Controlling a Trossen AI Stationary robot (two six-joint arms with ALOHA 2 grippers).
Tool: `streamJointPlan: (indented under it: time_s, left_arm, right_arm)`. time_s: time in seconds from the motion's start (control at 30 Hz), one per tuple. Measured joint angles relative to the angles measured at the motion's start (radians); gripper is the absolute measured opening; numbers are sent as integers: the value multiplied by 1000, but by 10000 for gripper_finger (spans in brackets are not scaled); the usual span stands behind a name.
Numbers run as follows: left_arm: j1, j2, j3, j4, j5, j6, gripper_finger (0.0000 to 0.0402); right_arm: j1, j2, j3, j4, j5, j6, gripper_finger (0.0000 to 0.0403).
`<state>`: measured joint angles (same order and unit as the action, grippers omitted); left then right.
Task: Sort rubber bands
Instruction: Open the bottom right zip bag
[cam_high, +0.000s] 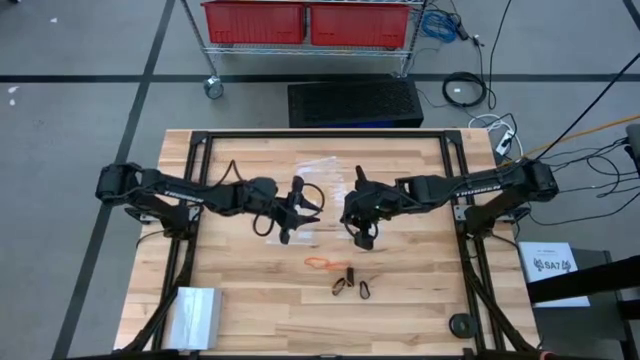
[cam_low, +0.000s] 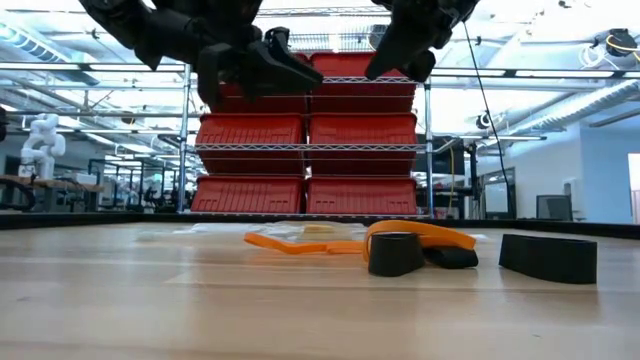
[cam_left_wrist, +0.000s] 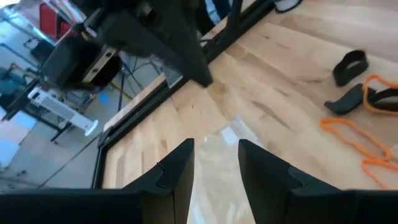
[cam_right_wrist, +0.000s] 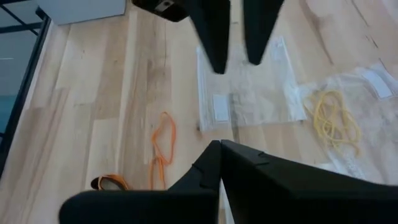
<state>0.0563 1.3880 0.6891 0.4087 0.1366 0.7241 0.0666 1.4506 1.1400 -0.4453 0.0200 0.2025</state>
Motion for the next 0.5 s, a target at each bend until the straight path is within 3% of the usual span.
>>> streamJointPlan:
  time_s: [0.23,0.4,0.5]
  left_arm:
    - [2,0,0,-8,-52,-29,132]
    - [18,0,0,-7,-52,-114,132]
    - [34,0,0,-4,5,-164,131]
  right_arm:
    - [9,30,-10,-128,74,8,12]
    - [54,118,-45,-123,92,19,70]
    - [90,192,-46,-117,150,12,110]
